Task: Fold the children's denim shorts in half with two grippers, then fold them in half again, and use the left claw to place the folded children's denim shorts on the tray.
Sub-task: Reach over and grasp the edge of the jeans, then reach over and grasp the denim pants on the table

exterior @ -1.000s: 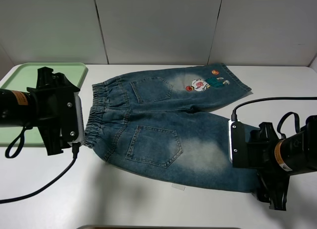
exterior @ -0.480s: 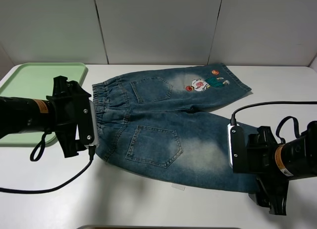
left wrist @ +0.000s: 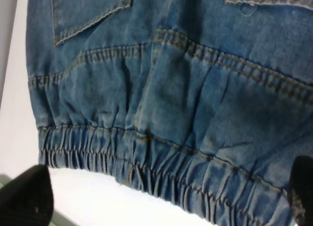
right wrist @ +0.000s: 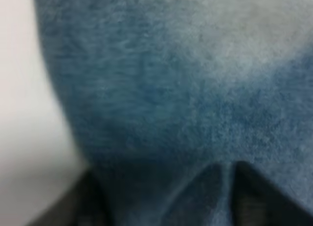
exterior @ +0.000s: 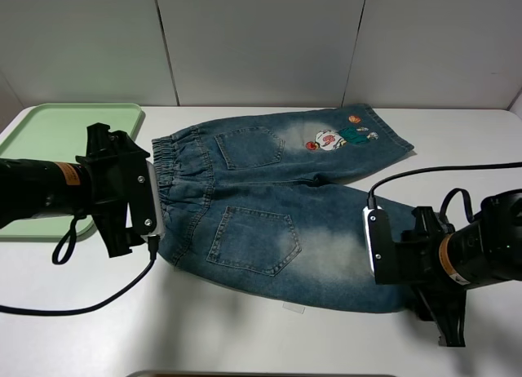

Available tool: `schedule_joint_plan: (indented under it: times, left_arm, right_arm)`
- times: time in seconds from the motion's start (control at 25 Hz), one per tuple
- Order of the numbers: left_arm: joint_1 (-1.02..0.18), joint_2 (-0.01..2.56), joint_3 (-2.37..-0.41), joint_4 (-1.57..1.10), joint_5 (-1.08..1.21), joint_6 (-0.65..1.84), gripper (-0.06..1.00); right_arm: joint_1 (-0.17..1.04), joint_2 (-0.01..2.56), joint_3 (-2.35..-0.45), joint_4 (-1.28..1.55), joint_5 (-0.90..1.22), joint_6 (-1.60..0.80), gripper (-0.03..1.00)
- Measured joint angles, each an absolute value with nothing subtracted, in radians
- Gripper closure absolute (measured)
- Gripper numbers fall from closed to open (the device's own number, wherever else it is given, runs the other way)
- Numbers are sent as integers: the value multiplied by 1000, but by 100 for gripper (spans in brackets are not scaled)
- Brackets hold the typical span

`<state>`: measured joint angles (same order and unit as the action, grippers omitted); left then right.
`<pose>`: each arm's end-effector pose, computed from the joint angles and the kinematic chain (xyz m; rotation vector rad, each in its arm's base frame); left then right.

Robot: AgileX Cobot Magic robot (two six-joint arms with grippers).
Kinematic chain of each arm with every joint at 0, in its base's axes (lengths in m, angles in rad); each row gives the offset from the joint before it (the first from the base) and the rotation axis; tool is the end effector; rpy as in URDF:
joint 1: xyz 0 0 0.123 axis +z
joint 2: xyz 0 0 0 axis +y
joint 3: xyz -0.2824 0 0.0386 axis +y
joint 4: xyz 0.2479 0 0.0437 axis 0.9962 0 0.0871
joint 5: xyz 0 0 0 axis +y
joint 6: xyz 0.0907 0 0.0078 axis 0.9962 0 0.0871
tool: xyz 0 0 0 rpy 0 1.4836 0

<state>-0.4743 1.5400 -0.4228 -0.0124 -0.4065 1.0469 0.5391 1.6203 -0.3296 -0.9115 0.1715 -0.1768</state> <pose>0.2241 -0.1145 0.1495 1.5141 1.6135 0.3193 0.1662 0.0850 0.0898 -2.0911 2.0260 -0.2926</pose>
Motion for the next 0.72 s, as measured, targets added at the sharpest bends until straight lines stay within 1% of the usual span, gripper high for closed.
schedule_joint_plan:
  times: [0.08,0.16,0.24,0.44,0.72]
  left_arm:
    - [-474,1540,-423,-12,-408,1047,-1]
    - [-474,1540,-423,-12,-413,1046,-1]
    - [-474,1540,-423,-12,-413,1046,-1]
    - [-474,1540,-423,-12,-408,1041,-1]
    - [-474,1542,-423,-12,-346,1021,-1]
  right_arm:
    - [539,1627,-330,-927,172,-176,76]
    - [539,1631,-330,-936,175,-176,91]
    - [539,1633,-330,-944,176,-176,98]
    - [539,1633,-330,-957,176,-176,99]
    - [539,1633,-330,-962,187,-176,99]
